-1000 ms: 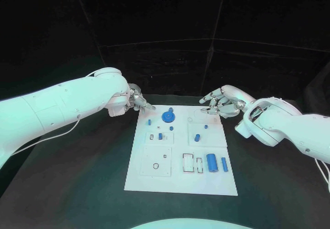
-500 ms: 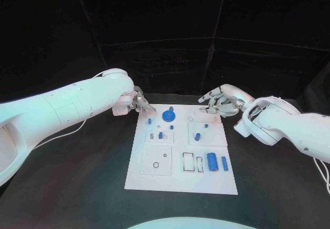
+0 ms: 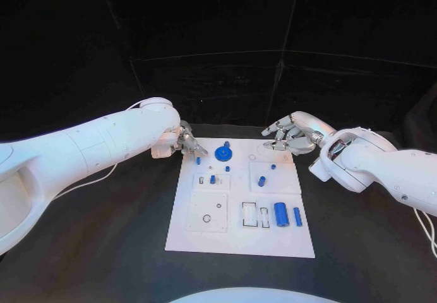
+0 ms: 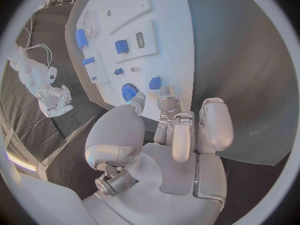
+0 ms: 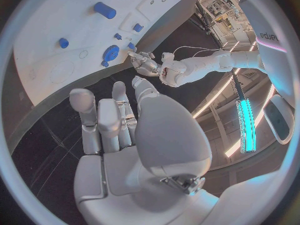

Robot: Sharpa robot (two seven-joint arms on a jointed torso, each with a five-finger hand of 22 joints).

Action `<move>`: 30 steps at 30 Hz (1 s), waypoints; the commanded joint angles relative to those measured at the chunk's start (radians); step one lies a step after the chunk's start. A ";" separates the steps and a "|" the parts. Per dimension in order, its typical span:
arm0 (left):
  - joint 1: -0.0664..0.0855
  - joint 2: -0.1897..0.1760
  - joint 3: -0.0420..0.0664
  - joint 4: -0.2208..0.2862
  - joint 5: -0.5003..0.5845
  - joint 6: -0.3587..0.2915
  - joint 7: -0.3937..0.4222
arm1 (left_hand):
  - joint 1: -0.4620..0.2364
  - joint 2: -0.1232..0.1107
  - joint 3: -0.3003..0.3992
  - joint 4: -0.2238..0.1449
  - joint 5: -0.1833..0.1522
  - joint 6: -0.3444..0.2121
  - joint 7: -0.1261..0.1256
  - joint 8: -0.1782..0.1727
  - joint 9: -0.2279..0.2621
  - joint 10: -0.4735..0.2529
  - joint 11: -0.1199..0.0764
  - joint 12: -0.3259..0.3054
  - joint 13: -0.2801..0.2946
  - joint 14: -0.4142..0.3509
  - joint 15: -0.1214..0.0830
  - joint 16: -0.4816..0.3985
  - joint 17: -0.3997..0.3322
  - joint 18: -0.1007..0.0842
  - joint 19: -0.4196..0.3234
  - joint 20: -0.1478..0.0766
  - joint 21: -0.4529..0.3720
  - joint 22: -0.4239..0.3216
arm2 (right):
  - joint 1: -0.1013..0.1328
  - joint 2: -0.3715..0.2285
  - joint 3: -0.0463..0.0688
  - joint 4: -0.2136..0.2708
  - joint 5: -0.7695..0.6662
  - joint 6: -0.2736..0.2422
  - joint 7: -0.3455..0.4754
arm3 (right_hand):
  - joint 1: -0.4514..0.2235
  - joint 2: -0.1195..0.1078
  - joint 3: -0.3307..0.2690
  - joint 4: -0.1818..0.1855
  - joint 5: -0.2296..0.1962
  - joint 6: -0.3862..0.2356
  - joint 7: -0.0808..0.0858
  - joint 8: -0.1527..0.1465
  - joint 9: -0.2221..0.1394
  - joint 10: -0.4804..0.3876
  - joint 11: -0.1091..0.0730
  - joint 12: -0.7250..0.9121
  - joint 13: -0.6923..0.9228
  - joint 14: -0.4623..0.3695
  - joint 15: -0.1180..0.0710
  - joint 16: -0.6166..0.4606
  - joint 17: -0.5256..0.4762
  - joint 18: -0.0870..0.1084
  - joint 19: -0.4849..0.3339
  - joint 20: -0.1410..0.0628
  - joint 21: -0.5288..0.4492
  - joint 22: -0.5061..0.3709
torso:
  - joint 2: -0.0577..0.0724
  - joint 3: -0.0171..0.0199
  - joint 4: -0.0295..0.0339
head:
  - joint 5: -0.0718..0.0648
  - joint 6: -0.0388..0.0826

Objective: Assemble the parts on the task board

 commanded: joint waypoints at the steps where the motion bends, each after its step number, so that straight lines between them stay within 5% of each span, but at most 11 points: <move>1: 0.000 0.003 0.000 0.000 -0.018 0.016 0.022 | 0.013 0.002 -0.007 -0.001 0.002 -0.001 0.001 -0.004 -0.002 -0.009 0.000 -0.001 -0.001 0.104 0.006 0.003 0.263 0.008 -0.006 0.002 -0.006 0.001 | 0.002 0.001 0.001 0.001 0.003 0.006 0.010 | -0.002 -0.001 -0.001 0.005 0.007 -0.008 0.002 0.006 0.000 -0.007 0.002 -0.002 -0.001 -0.007 0.002 -0.005 0.001 0.006 -0.006 0.003 -0.006 -0.001 | 0.000 0.0009 0.0006 | 0.002 -0.001; 30: -0.003 0.009 -0.002 -0.004 -0.022 0.047 0.028 | 0.102 0.025 -0.043 -0.044 0.002 0.006 0.001 -0.009 -0.012 -0.015 0.000 0.000 -0.006 0.104 0.007 0.003 0.263 0.009 -0.008 0.004 -0.012 -0.001 | 0.002 0.003 0.001 -0.003 0.003 0.009 0.007 | 0.000 0.000 0.001 0.005 0.007 -0.009 0.002 0.006 0.000 -0.007 0.002 -0.001 -0.001 -0.007 0.002 -0.007 0.000 0.007 -0.007 0.003 -0.008 -0.002 | 0.000 0.0006 0.0001 | 0.004 -0.006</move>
